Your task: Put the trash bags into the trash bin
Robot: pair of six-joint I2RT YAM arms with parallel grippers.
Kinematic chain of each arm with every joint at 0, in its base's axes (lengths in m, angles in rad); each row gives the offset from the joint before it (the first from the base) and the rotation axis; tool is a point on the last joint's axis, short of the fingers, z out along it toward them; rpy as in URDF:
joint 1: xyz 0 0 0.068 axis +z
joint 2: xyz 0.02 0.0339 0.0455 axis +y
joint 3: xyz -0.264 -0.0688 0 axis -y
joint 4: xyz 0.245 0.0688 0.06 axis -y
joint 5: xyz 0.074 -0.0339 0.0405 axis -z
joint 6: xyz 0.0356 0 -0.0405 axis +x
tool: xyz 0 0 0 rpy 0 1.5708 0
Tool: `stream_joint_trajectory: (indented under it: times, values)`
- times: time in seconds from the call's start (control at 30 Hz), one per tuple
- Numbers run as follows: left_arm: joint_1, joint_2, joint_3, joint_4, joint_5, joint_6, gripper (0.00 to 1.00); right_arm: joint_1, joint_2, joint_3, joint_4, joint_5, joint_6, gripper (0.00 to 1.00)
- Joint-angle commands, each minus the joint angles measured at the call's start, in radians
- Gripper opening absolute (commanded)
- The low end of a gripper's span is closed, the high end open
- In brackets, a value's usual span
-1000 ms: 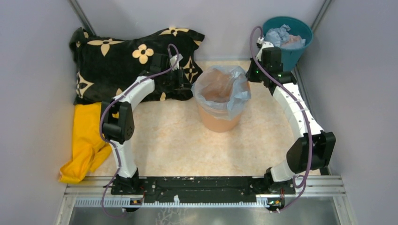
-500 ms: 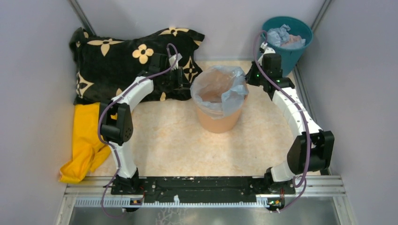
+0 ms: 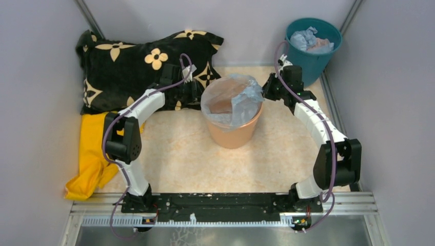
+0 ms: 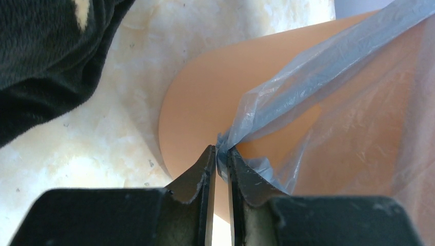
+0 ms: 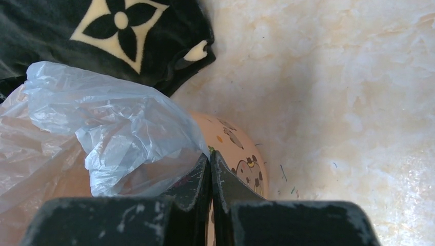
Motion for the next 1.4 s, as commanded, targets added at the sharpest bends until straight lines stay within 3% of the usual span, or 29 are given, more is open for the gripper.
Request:
stream_joint_trajectory:
  times: [0.0,0.23,0.47,0.87,1.1,1.13,1.2,1.23,1.3,1.37]
  values:
    - [0.006,-0.052,-0.05,0.024,0.016,-0.004,0.2,0.018,-0.051,-0.02,-0.024,0.001,-0.012,0.0]
    - [0.006,-0.089,-0.095,0.037,0.024,-0.02,0.2,0.018,-0.096,-0.005,-0.208,0.036,-0.069,0.0]
    - [0.006,-0.153,-0.172,0.034,0.021,-0.024,0.2,0.056,-0.085,-0.015,-0.109,-0.039,-0.006,0.0]
    - [0.006,-0.381,-0.46,0.132,-0.003,-0.099,0.2,0.192,0.063,0.112,-0.04,-0.043,0.033,0.0]
    - [0.006,-0.465,-0.529,0.137,-0.021,-0.118,0.2,0.189,0.06,0.082,-0.097,0.011,-0.003,0.01]
    - [0.006,-0.468,-0.523,0.133,-0.023,-0.116,0.21,0.18,0.05,0.067,-0.108,0.023,-0.006,0.06]
    - [0.006,-0.465,-0.497,0.115,-0.022,-0.11,0.21,0.151,0.027,0.039,-0.127,0.031,-0.008,0.3]
    - [0.006,-0.461,-0.483,0.103,-0.022,-0.106,0.21,0.135,0.013,0.027,-0.136,0.035,-0.009,0.38]
    - [0.006,-0.458,-0.46,0.085,-0.022,-0.101,0.2,0.104,-0.021,0.018,-0.165,0.061,-0.019,0.51]
    - [0.006,-0.462,-0.449,0.075,-0.024,-0.097,0.21,0.073,-0.056,0.03,-0.203,0.086,-0.041,0.56]
